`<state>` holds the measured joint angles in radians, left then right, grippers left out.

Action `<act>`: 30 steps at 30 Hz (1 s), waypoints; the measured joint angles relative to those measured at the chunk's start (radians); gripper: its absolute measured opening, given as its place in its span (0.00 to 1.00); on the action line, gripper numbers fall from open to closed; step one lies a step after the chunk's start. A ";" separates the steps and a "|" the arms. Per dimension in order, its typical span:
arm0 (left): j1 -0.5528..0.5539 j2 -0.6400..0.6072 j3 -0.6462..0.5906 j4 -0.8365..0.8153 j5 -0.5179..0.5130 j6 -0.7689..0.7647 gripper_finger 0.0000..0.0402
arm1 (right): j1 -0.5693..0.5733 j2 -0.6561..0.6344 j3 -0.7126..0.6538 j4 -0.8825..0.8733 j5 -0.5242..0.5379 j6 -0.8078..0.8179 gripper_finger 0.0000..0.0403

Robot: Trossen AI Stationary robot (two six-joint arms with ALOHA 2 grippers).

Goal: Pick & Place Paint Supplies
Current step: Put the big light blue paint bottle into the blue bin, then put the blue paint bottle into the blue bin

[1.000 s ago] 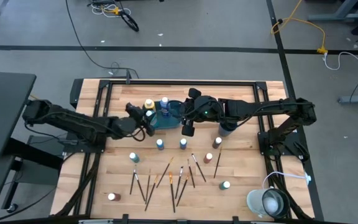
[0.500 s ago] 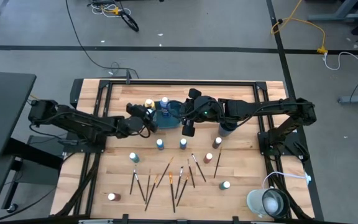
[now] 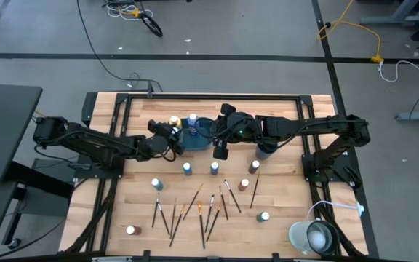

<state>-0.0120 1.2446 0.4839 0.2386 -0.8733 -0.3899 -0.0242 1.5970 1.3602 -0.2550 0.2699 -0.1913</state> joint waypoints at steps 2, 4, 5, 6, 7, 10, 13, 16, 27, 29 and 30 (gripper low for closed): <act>0.000 -0.002 0.000 -0.002 -0.001 0.000 0.45 | 0.000 0.000 0.000 0.000 0.000 0.000 0.48; 0.000 -0.010 -0.001 -0.005 0.004 0.017 0.49 | 0.000 0.000 0.000 -0.002 0.000 0.000 0.48; -0.001 -0.018 -0.001 -0.008 0.006 0.034 0.51 | 0.000 0.000 0.000 -0.004 -0.001 0.004 0.48; -0.003 -0.027 -0.002 -0.009 0.006 0.042 0.53 | 0.000 0.000 0.000 -0.008 -0.004 0.011 0.48; -0.005 -0.039 -0.002 -0.007 0.006 0.047 0.54 | 0.000 0.000 0.000 -0.015 -0.014 0.019 0.48; -0.010 -0.089 -0.002 -0.006 0.002 0.059 0.57 | 0.000 0.000 0.000 -0.042 -0.067 0.026 0.48; -0.017 -0.143 -0.002 -0.009 0.001 0.094 0.58 | 0.001 0.000 0.000 -0.063 -0.133 0.034 0.48; -0.027 -0.200 -0.002 -0.003 0.003 0.140 0.58 | 0.003 0.000 0.000 -0.098 -0.198 0.053 0.48; -0.037 -0.284 -0.002 -0.003 0.078 0.220 0.56 | 0.047 0.000 -0.157 -0.058 -0.261 0.091 0.48; -0.037 -0.284 -0.002 -0.004 0.079 0.220 0.56 | 0.049 0.001 -0.223 0.015 -0.264 0.108 0.48; -0.037 -0.283 -0.002 -0.004 0.079 0.219 0.56 | 0.048 0.001 -0.252 0.060 -0.264 0.111 0.48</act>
<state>-0.0491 0.9611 0.4824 0.2348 -0.7948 -0.1707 0.0242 1.5982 1.1078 -0.1955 0.0063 -0.0807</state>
